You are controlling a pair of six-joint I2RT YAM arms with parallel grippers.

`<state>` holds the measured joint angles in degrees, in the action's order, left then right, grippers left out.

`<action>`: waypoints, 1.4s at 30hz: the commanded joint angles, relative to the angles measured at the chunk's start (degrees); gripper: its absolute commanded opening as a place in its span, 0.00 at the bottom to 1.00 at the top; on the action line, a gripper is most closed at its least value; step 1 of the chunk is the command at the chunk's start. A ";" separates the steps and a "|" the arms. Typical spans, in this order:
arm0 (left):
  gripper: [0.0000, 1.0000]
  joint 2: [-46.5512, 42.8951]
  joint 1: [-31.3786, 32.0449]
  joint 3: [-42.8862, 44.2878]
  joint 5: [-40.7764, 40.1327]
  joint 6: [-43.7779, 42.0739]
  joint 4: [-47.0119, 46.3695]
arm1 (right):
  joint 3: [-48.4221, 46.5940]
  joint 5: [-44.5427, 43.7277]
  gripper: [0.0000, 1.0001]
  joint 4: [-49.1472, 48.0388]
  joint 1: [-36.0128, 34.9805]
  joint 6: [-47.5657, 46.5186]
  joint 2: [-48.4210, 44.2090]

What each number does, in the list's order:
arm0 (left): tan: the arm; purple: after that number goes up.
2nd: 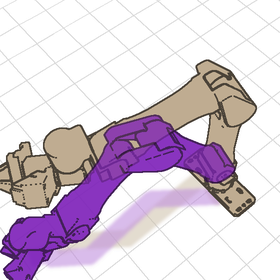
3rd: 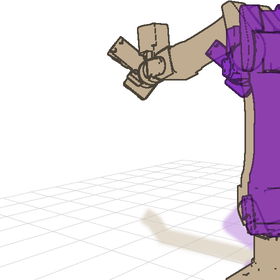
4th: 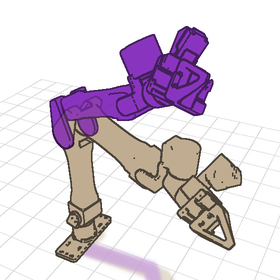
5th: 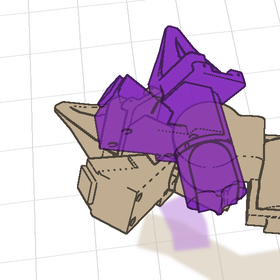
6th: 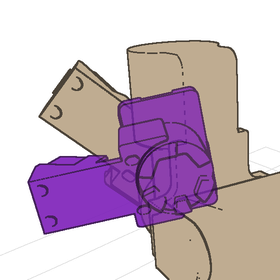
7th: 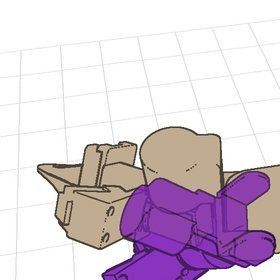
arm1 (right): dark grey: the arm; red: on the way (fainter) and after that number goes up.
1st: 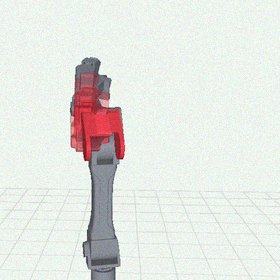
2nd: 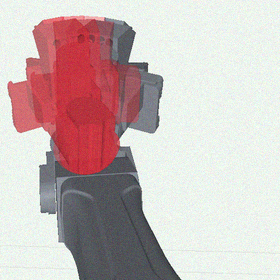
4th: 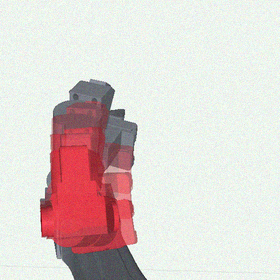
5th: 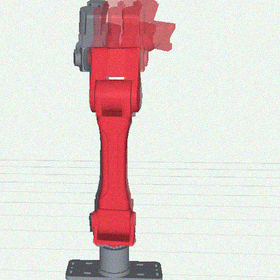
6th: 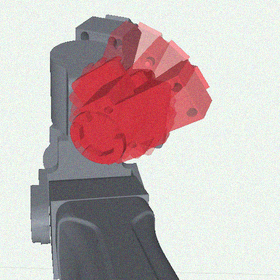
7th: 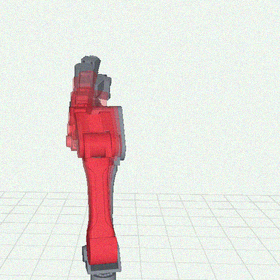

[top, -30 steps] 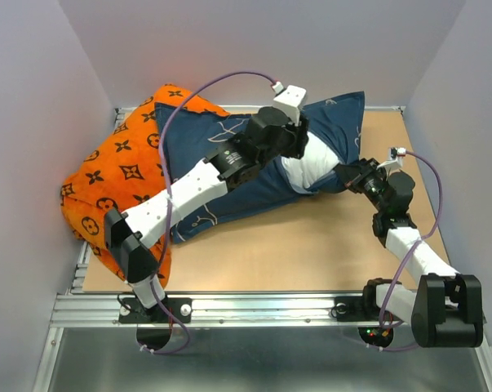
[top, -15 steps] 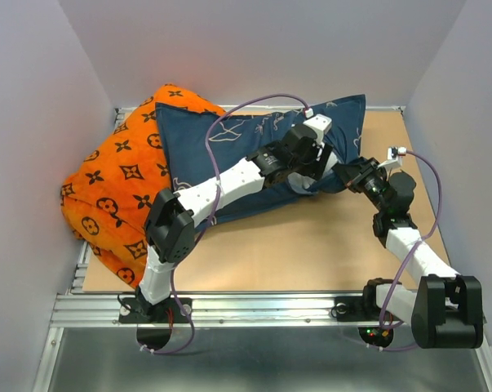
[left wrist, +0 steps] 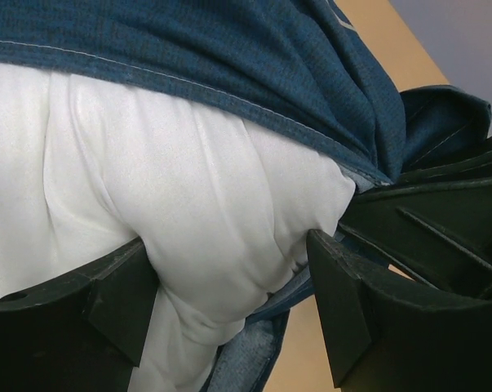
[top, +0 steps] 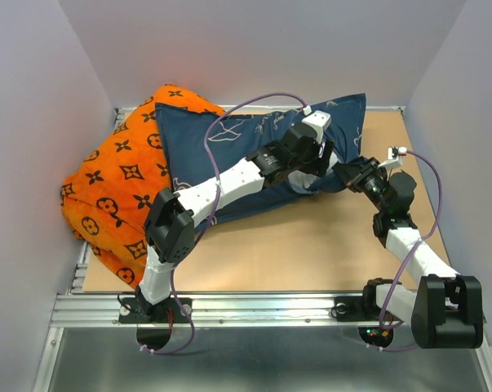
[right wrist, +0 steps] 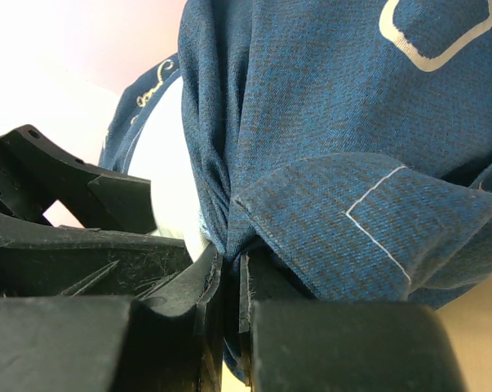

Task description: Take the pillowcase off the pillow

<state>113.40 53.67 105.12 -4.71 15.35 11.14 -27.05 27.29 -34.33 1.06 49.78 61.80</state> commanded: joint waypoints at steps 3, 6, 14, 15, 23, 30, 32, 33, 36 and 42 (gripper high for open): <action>0.81 2.87 0.65 6.13 -0.03 2.75 -3.23 | -0.72 6.55 0.01 -11.64 -0.89 2.08 -2.21; 0.78 7.08 0.38 10.96 -4.07 4.15 0.98 | -0.81 6.64 0.01 -11.55 -0.97 2.08 -2.12; 0.44 12.27 -1.46 13.62 -7.16 8.72 2.40 | -1.25 7.34 0.00 -9.63 -0.97 0.76 -2.74; 0.24 13.15 -1.72 13.97 -7.16 8.99 2.49 | -1.34 7.17 0.01 -9.18 -0.89 0.50 -2.91; 0.00 8.95 -5.67 11.61 -12.33 10.92 3.81 | -6.60 -1.16 0.01 10.35 -0.97 -6.70 -3.27; 0.00 -1.86 -12.01 0.97 -14.10 13.30 0.38 | -16.89 -23.76 0.17 39.32 -0.88 -11.01 -0.81; 0.00 -3.01 -12.36 -0.96 -14.80 13.12 -0.06 | -18.65 -28.68 0.28 44.23 -0.97 -12.60 -0.28; 0.00 -4.23 -12.45 -1.75 -14.98 12.86 -0.76 | -20.22 -29.74 0.31 45.65 -0.97 -13.12 0.16; 0.00 -5.64 -12.45 -3.69 -15.15 12.68 -1.82 | -22.60 -33.69 0.33 49.87 -0.97 -15.58 2.00; 0.00 -7.84 -13.50 -6.86 -16.65 12.95 -3.48 | -25.33 -42.40 0.06 54.89 -0.97 -19.45 2.80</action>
<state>114.43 48.47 99.83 -4.71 31.46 4.27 -49.34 5.52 11.90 -3.36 36.84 64.62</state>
